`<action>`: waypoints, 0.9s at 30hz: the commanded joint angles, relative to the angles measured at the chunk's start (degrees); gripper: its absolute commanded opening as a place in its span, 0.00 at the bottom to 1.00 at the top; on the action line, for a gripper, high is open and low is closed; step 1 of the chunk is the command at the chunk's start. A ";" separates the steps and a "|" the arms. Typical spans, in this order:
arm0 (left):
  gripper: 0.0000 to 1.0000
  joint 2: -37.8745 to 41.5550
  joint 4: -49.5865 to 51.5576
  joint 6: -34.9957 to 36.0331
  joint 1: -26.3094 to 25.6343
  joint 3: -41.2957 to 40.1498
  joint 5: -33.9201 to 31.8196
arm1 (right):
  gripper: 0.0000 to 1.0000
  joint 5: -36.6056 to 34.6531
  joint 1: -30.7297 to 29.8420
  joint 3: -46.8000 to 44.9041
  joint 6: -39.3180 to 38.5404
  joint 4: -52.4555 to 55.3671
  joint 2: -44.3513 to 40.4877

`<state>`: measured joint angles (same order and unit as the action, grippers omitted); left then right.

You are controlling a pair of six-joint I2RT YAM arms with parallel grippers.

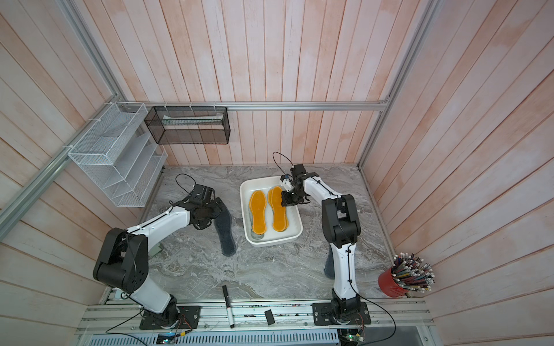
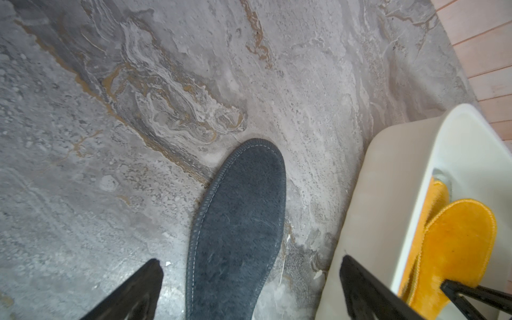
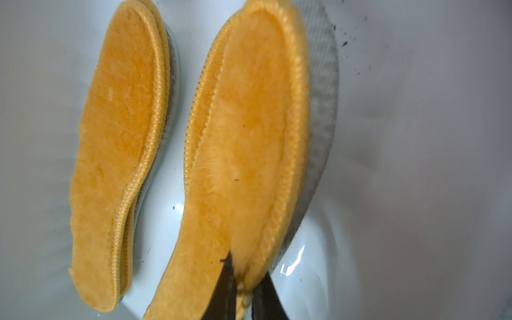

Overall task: Put the insoles into the storage box
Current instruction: Place the insole in the storage box.

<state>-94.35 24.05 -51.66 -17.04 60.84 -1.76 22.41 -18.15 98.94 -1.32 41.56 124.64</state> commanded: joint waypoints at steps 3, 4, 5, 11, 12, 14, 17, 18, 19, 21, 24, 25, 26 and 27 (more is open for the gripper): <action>1.00 -0.66 -0.19 1.12 0.30 1.04 0.09 | 0.27 -3.56 -0.55 0.63 1.47 -0.49 1.55; 1.00 -0.58 -0.18 1.11 0.30 1.06 0.03 | 0.29 -3.76 -0.61 0.66 1.88 -0.63 1.57; 1.00 -0.58 -0.20 1.11 0.25 1.08 0.00 | 0.30 -4.10 -0.73 0.58 2.18 -0.83 1.57; 1.00 -0.61 -0.15 1.03 0.25 1.08 0.05 | 0.34 -5.50 -1.10 0.38 3.34 -1.21 1.31; 1.00 -0.58 -0.15 1.03 0.29 1.08 0.09 | 0.35 -5.45 -1.14 0.45 3.34 -1.25 1.17; 1.00 -0.63 -0.29 0.95 0.25 1.04 0.09 | 0.36 -5.36 -1.18 0.45 3.43 -1.43 0.89; 1.00 -0.66 -0.38 0.95 0.25 1.17 0.27 | 0.38 -5.36 -1.16 0.51 3.76 -1.33 0.39; 1.00 -0.66 -0.41 0.93 0.32 1.19 0.35 | 0.39 -5.36 -1.18 0.52 3.78 -1.34 0.18; 1.00 -0.66 -0.41 0.95 0.29 1.19 0.35 | 0.40 -5.33 -1.18 0.54 3.94 -1.38 -0.07; 1.00 -0.62 -0.40 0.95 0.25 1.25 0.35 | 0.41 -5.29 -1.14 0.62 4.20 -1.35 -0.51; 1.00 -0.60 -0.39 0.86 0.25 1.30 0.44 | 0.44 -5.19 -1.18 0.85 4.61 -1.39 -1.43; 1.00 -0.62 -0.26 0.86 0.25 1.29 0.44 | 0.45 -5.11 -1.18 0.91 4.74 -1.40 -1.66; 1.00 -0.66 -0.24 0.86 0.26 1.27 0.44 | 0.46 -5.10 -1.16 1.07 4.90 -1.47 -1.94; 1.00 -0.66 -0.26 0.77 0.26 1.28 0.44 | 0.47 -5.02 -1.21 1.20 4.99 -1.44 -2.16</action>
<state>-94.41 24.03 -51.66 -17.04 60.84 -1.72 18.00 -19.16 98.94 3.05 40.25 124.68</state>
